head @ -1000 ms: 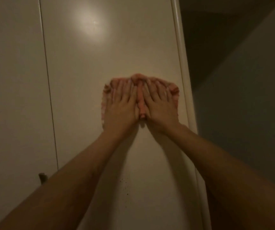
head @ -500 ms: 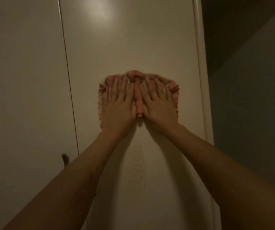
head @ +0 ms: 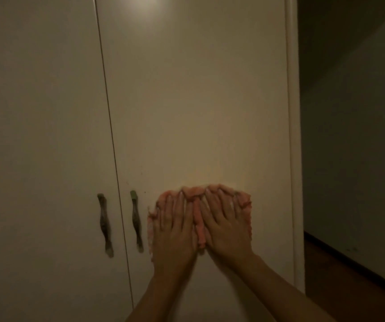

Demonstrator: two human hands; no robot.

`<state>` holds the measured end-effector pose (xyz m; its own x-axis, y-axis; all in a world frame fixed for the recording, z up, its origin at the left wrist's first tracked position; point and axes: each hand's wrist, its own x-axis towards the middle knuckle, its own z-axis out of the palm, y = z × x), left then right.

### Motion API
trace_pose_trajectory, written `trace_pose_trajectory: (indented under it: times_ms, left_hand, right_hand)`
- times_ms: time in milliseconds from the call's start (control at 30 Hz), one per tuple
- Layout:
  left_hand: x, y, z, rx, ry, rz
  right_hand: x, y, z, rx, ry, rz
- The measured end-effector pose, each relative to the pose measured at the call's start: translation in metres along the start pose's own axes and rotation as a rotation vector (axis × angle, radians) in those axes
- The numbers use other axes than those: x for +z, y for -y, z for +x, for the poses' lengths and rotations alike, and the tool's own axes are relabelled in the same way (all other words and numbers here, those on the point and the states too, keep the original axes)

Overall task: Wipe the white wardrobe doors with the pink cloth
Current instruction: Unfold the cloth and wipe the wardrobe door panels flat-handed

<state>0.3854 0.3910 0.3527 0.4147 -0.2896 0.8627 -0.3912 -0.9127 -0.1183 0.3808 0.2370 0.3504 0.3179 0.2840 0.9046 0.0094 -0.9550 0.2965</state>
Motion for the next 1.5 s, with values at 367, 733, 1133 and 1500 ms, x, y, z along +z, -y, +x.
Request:
trace_pose_trajectory:
  times_ms: [367,733,1133,1500]
  left_hand:
    - [0.037,-0.002,-0.068,0.087,0.058,0.028]
    - [-0.026,-0.008,0.069,0.041,-0.071,-0.017]
    - [-0.091,-0.004,0.222,0.032,-0.25,-0.045]
    - [-0.047,-0.027,0.148,0.033,-0.262,-0.036]
  right_hand:
    - [0.02,0.02,-0.07,-0.045,0.041,-0.034]
    - [-0.018,-0.031,0.061,0.068,-0.017,-0.01]
    - [-0.074,-0.1,0.212,0.082,-0.012,-0.046]
    - [-0.051,-0.093,0.128,0.049,0.011,-0.034]
